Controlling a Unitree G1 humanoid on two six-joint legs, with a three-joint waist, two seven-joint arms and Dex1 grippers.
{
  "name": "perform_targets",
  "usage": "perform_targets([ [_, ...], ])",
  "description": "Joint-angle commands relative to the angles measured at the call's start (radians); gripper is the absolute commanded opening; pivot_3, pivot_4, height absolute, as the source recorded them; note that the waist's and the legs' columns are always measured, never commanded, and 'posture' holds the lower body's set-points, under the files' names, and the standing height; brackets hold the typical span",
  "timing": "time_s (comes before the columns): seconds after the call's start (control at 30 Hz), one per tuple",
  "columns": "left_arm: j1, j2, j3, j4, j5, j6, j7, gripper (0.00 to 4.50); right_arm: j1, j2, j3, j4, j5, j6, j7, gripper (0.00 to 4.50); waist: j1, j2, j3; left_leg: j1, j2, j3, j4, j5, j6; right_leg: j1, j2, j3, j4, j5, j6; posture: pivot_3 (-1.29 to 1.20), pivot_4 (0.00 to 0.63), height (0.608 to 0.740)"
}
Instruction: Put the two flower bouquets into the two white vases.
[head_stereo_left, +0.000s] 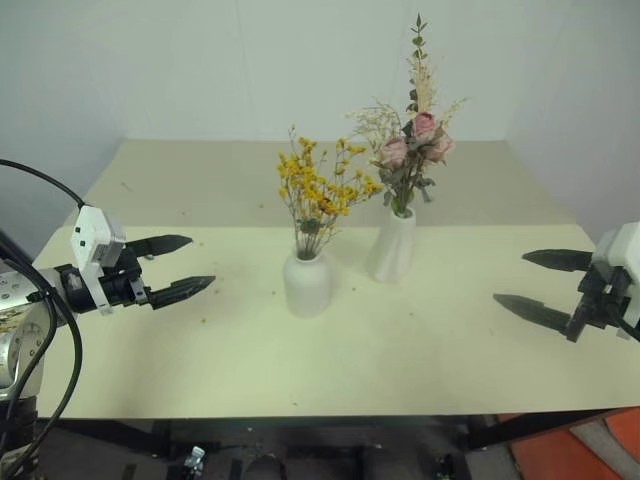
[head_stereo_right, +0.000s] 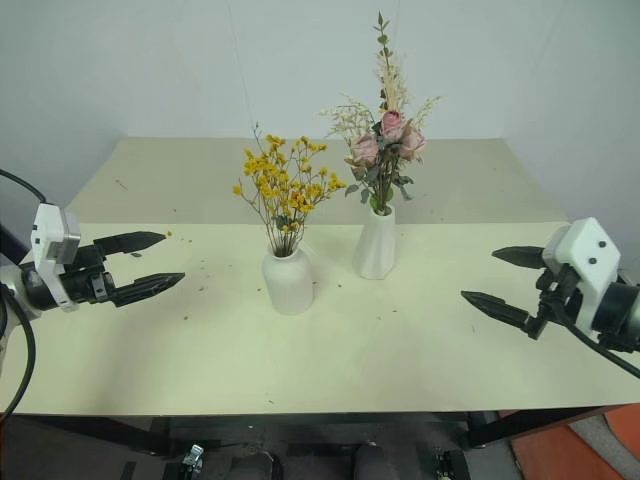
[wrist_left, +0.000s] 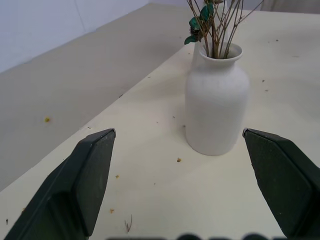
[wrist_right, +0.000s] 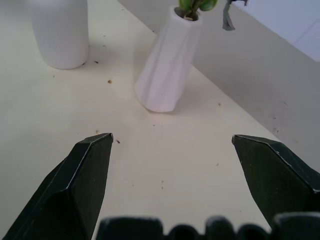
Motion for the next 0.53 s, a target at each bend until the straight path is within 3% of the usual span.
perform_targets([
  [0.03, 0.003, 0.073, 0.071, -0.028, -0.04, 0.018, -0.028, 4.46, 0.009, -0.014, -0.052, -0.001, -0.019, -0.038, -0.008, 4.5, -0.002, 0.0, 0.0, 0.0, 0.0, 0.0, 0.0, 0.0, 0.0, 0.0, 0.0, 0.0, 0.0, 0.0, 0.0, 0.0, 0.15, 0.74],
  [0.27, -0.077, 0.091, 0.216, -0.018, -0.218, 0.129, 0.044, 4.46, -0.035, 0.002, -0.022, 0.047, -0.003, -0.065, -0.015, 4.5, 0.0, 0.0, 0.0, 0.0, 0.0, 0.0, 0.0, 0.0, 0.0, 0.0, 0.0, 0.0, 0.0, 0.0, 0.0, 0.0, 0.15, 0.74],
  [0.53, 0.066, 0.084, 0.266, -0.148, -0.236, 0.17, 0.096, 4.46, -0.008, 0.049, 0.0, 0.022, -0.001, -0.109, -0.014, 4.5, -0.001, 0.0, 0.0, 0.0, 0.0, 0.001, -0.001, 0.0, 0.0, -0.001, 0.0, 0.0, 0.0, -0.001, 0.0, 0.0, 0.15, 0.74],
])
